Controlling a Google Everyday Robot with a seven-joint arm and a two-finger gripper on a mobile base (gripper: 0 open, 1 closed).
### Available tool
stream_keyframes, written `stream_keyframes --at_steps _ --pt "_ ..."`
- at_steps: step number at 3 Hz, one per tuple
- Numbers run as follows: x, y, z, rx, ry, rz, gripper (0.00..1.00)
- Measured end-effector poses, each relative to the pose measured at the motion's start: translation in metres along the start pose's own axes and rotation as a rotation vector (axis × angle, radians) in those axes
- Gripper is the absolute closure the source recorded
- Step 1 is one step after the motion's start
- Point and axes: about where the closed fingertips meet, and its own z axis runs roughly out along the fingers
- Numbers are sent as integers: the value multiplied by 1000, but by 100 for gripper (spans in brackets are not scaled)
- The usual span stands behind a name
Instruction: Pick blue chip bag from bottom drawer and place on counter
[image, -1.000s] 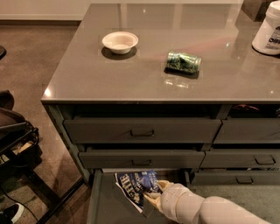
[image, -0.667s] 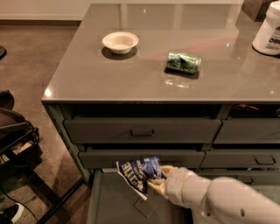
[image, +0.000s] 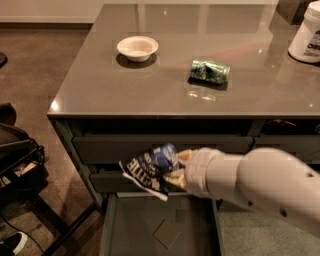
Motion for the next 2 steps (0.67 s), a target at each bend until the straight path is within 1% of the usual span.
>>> stream_keyframes --at_steps 1,2 --pt "-78 -28 -50 76 16 -149 100" --pt "-114 -38 -77 142 30 -209 100"
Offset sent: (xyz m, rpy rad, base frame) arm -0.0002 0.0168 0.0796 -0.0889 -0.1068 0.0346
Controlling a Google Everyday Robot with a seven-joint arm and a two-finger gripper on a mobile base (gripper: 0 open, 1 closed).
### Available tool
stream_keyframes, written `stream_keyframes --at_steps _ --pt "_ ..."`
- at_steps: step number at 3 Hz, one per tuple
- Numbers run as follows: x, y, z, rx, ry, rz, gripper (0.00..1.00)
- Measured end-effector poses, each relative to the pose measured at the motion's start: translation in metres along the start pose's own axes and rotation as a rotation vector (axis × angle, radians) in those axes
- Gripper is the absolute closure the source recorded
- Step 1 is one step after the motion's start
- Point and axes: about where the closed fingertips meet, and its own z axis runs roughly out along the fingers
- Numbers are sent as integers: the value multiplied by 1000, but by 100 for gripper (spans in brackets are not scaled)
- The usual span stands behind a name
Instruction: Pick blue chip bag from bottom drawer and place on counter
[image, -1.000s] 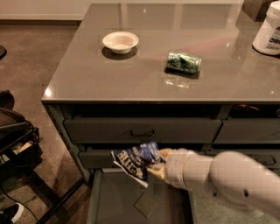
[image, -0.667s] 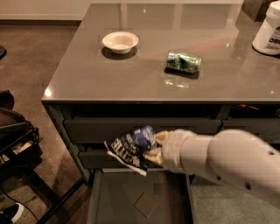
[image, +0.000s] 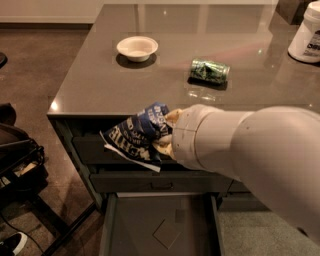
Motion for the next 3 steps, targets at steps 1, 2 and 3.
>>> stream_keyframes --at_steps 1,2,3 --pt "2 5 10 -14 -23 30 100" --pt "2 -14 35 -66 -81 -10 100" --pt "8 -49 85 -173 -133 -62 100"
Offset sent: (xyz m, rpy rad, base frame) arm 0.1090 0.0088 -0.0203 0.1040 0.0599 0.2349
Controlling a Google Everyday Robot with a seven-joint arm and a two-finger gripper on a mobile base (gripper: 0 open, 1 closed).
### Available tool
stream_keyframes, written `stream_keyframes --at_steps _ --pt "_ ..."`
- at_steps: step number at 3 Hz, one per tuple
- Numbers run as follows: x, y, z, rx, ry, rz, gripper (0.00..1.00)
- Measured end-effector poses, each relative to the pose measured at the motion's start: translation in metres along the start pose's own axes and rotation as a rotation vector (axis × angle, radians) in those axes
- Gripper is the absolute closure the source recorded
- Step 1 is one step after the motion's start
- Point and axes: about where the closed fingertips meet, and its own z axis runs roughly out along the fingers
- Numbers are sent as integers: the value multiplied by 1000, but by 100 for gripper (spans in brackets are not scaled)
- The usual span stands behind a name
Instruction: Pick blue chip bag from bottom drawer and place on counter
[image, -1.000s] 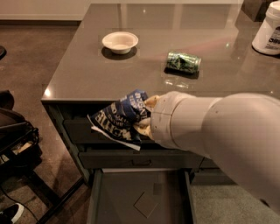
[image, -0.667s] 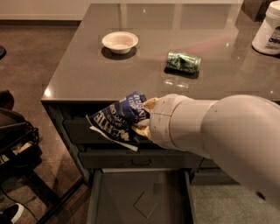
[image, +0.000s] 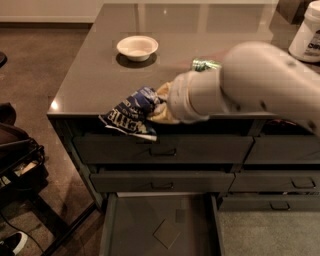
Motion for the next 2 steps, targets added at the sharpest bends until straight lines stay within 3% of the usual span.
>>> stream_keyframes --at_steps 1,2 --pt "20 -37 50 -115 -1 -79 100" --pt "25 -65 80 -165 -17 -120 100"
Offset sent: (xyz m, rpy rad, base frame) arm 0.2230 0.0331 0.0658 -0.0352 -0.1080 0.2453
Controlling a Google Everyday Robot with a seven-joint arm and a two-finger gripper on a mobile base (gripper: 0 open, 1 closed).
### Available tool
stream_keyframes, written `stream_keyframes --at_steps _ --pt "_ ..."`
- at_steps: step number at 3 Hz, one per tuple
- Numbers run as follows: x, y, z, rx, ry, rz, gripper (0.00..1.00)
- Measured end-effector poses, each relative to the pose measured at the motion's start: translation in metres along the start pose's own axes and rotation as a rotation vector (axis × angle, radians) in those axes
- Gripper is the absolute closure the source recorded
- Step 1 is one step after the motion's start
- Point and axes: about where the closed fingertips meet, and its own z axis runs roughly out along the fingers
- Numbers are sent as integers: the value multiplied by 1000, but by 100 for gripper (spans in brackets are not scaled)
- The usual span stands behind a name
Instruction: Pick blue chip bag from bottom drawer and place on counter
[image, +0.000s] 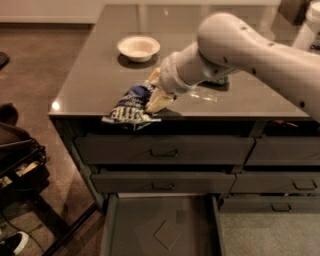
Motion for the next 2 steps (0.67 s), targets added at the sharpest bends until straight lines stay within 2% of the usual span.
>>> stream_keyframes --at_steps 1,2 --pt "-1 2 -1 0 0 0 100" --pt "-4 -10 -4 19 -3 0 100"
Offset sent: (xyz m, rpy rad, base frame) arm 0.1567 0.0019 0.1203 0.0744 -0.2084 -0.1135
